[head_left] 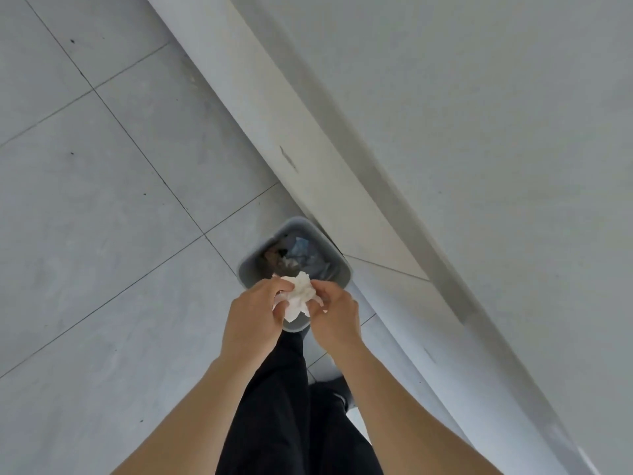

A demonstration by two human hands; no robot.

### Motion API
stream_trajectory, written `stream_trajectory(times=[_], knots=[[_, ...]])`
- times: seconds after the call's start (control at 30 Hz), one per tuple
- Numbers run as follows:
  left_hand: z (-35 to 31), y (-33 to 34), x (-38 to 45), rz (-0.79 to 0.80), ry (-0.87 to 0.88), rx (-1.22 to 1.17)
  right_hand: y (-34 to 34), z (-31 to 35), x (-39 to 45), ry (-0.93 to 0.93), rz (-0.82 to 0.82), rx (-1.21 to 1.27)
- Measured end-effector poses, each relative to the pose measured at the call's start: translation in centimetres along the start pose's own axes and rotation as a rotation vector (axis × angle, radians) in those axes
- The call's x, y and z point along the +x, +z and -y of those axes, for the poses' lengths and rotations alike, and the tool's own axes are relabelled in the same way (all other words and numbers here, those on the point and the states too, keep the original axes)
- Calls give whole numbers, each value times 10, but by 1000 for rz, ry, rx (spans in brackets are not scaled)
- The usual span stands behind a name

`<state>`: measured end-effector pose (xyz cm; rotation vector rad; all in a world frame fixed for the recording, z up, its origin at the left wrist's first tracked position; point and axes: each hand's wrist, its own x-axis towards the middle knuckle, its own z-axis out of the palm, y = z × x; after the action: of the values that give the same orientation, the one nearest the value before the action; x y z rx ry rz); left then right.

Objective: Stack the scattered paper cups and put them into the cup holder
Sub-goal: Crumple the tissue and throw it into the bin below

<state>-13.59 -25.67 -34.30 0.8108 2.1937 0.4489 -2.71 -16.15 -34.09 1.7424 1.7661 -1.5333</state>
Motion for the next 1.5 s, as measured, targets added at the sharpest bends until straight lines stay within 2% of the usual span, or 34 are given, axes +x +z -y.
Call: stream_trajectory(times=[0.13, 0.23, 0.4, 0.63, 0.77, 1.2, 1.5], knots=[[10, 11, 14, 59, 3, 13, 10, -4, 19, 17, 73, -87], [15, 12, 21, 114, 1, 116, 11, -3, 25, 11, 135, -273], [19, 1, 21, 137, 24, 315, 1, 1, 21, -137, 135, -628], [6, -27, 11, 185, 138, 500, -14, 8, 4, -355, 108, -845], [-8, -52, 1, 159, 168, 533, -25, 24, -16, -419, 79, -877], [-73, -169, -62, 5, 185, 538, -70, 116, -120, -508, -31, -759], [-150, -254, -89, -131, 279, 530, -126, 182, -201, -694, -237, -736]])
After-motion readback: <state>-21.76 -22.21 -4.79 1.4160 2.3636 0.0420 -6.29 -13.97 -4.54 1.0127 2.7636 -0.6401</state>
